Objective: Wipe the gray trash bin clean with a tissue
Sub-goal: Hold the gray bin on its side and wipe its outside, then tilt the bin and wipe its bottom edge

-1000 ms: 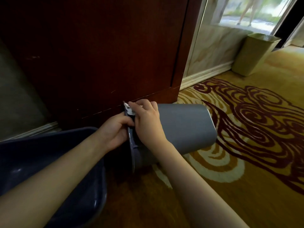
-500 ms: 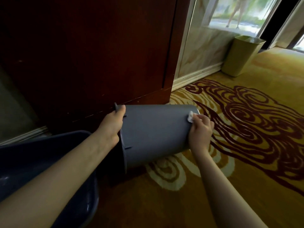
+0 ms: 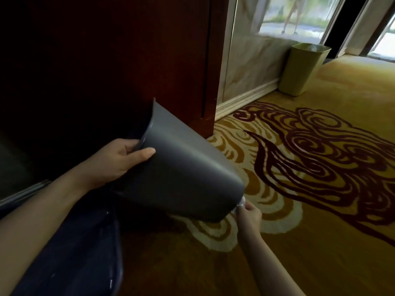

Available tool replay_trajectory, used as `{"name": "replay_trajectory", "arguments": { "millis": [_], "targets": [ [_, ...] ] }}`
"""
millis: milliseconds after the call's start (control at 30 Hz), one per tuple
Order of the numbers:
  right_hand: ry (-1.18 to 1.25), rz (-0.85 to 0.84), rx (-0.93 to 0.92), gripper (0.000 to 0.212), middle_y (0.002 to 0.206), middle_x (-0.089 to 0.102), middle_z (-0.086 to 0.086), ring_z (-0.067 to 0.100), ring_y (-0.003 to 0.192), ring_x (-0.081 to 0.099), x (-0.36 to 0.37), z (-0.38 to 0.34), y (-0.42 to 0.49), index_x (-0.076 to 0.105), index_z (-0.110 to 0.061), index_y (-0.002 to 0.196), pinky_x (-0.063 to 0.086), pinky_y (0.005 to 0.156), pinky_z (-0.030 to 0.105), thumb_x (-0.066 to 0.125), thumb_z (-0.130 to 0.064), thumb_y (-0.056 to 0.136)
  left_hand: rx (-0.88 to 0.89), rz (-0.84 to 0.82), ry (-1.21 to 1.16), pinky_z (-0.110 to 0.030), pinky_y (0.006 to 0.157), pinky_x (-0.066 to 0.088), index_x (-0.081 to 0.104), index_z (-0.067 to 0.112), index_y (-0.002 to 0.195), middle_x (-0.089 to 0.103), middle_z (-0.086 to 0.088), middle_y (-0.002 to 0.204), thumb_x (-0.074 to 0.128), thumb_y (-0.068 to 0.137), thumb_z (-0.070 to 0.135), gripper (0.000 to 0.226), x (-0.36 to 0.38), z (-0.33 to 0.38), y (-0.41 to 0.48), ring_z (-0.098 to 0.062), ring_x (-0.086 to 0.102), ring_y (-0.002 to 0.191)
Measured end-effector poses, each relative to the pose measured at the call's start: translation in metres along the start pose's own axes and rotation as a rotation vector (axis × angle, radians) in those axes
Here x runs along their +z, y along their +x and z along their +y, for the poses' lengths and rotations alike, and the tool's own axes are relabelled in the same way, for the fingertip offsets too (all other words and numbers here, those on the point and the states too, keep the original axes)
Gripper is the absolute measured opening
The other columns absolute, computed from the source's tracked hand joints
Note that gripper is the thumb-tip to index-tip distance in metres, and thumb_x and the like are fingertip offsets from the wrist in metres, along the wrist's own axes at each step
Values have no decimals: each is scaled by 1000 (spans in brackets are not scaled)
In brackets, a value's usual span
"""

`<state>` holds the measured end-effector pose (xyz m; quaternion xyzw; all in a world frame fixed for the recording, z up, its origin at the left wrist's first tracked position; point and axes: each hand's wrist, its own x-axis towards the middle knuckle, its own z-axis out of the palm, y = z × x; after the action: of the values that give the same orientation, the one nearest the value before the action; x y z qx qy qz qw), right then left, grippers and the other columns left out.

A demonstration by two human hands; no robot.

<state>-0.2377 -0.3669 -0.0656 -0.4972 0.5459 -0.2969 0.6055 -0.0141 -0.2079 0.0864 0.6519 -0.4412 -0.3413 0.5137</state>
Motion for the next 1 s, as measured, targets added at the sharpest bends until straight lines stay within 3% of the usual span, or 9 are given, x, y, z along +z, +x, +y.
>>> {"name": "replay_trajectory", "arguments": {
  "millis": [167,300,367,433,600,700,767,867,1000],
  "targets": [
    [-99,-132,74,15,98,65,15,26,89,61,-23,5,7,66,-11,90,48,76,35,51,-8,90,-107,-108,81,-16,65,55,66,21,106,74,7,101,55,78,27,31,-13,-5,-9,-13,70,91],
    [-102,-47,2,17,100,66,14,24,90,61,-35,-23,17,66,-15,93,50,81,40,51,-9,90,-121,-271,195,-20,71,55,72,22,100,74,1,103,65,73,40,33,-28,-6,-18,-16,70,92],
    [-101,-32,-98,16,95,66,18,29,84,62,-33,-43,15,67,-14,88,51,77,40,51,-12,90,-95,-357,324,-22,76,55,71,26,99,73,2,104,65,74,47,33,-29,0,-18,-14,69,94],
    [-122,-53,-232,17,86,67,14,26,75,59,-30,-67,9,68,-11,91,48,66,33,52,-15,91,-63,-412,466,-23,80,54,71,29,99,73,6,102,61,80,37,23,-26,6,-15,-9,68,94],
    [-175,-95,-614,16,68,60,8,17,59,52,-25,-129,-16,66,-11,81,43,56,29,53,-15,89,19,-500,710,-10,77,47,67,35,97,69,23,96,58,86,20,21,-17,20,-8,6,64,88],
    [-182,-139,-777,15,71,63,6,20,62,55,-20,-157,-35,66,-14,82,46,59,29,53,-16,90,142,-502,955,-5,74,42,62,40,87,67,19,81,58,86,20,21,-18,23,-6,11,57,86],
    [-209,-199,-821,13,78,66,0,14,69,60,-10,-168,-45,67,-21,90,48,63,24,54,-18,90,233,-496,1141,-10,74,42,62,38,85,62,20,78,51,86,32,12,-21,22,-6,9,54,84],
    [-340,-261,-856,18,89,66,-6,3,78,61,14,-174,-49,67,-18,105,47,64,15,56,-17,90,292,-527,1321,-24,79,46,63,37,85,64,19,81,38,81,44,27,-33,17,-4,4,55,83],
    [-579,-380,-838,20,89,67,-3,3,73,60,54,-178,-47,69,-17,102,44,54,6,58,-13,86,337,-537,1458,-30,83,49,62,42,85,63,26,83,49,82,38,14,-60,4,-2,7,54,84]
  ]
}}
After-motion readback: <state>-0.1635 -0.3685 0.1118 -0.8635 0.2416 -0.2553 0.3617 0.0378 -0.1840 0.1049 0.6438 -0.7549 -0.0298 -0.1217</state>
